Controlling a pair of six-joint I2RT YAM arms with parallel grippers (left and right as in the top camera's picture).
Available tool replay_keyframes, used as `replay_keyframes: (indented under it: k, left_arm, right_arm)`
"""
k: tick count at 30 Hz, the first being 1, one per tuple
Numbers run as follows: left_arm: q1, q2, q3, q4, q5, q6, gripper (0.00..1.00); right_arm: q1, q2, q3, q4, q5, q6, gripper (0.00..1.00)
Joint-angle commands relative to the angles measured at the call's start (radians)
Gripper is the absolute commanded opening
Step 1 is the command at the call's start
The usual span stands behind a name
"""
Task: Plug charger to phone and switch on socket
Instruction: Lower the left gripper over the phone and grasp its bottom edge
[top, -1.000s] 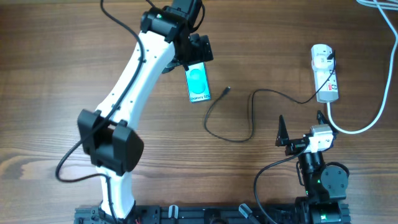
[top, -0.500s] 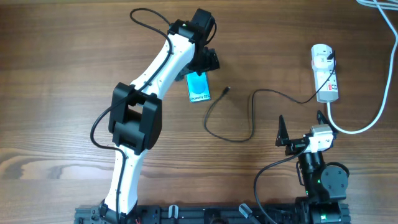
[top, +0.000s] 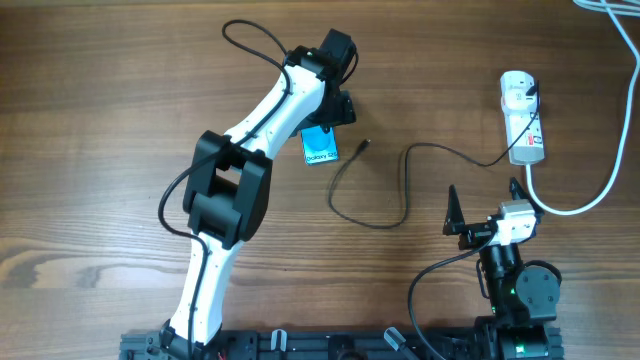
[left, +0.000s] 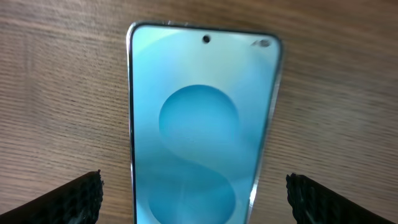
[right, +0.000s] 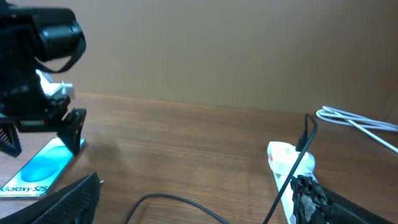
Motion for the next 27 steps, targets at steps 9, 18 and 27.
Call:
replay_keyframes:
  k: [9, 18, 27]
  left_arm:
    - [0.005, 0.061, -0.026, 0.023, 0.018, -0.003, 1.0]
    - [0.005, 0.061, -0.031, -0.006, 0.02, 0.006, 0.84]
    - [0.006, 0.061, -0.031, 0.0, 0.015, 0.006, 0.9]
  right_arm:
    - [0.003, -0.006, -0.001, 0.003, 0.01, -0.006, 1.0]
    - [0.003, -0.006, -0.001, 0.003, 0.01, -0.005, 1.0]
    - [0.003, -0.006, -0.001, 0.003, 0.01, -0.006, 1.0]
